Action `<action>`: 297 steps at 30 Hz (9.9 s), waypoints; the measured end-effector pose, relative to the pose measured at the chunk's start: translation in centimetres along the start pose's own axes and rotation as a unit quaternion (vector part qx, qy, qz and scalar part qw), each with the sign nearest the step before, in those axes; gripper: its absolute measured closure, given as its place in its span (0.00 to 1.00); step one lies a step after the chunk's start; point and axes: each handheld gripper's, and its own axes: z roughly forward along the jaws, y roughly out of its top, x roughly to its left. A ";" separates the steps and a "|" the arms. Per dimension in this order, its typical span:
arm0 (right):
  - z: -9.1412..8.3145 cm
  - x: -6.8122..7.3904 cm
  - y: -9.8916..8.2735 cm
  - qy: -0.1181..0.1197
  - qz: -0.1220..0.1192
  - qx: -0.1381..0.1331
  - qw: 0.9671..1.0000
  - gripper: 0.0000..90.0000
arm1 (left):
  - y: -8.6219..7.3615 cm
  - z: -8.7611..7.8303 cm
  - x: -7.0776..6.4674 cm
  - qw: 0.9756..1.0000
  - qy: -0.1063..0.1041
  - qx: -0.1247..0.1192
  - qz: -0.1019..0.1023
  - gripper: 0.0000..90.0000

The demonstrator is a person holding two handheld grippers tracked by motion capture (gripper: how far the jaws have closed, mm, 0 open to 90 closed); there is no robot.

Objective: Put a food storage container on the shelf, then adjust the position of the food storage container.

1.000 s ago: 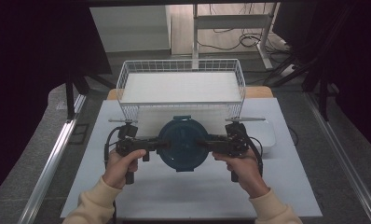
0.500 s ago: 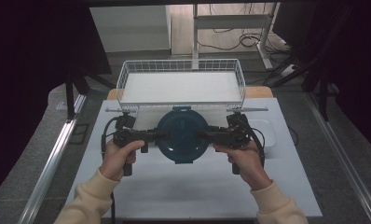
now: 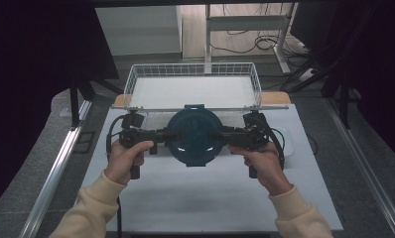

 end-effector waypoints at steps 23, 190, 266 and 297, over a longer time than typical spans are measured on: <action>-0.6 0.9 3.6 0.002 -0.024 -0.009 1.000 0.43 | 3.1 -1.2 -1.0 1.000 0.002 -0.015 0.012 0.45; -4.4 -5.8 -7.9 -0.086 -0.125 0.031 0.988 0.31 | -8.3 -0.2 3.5 0.988 0.101 0.020 0.117 0.26; -1.9 -24.4 1.4 -0.282 -0.024 0.157 0.946 0.99 | -10.8 2.2 7.2 0.990 0.093 0.080 0.072 0.27; -2.8 -19.1 -3.5 -0.234 -0.037 0.203 0.950 0.99 | -10.8 2.0 7.1 0.991 0.084 0.079 0.071 0.27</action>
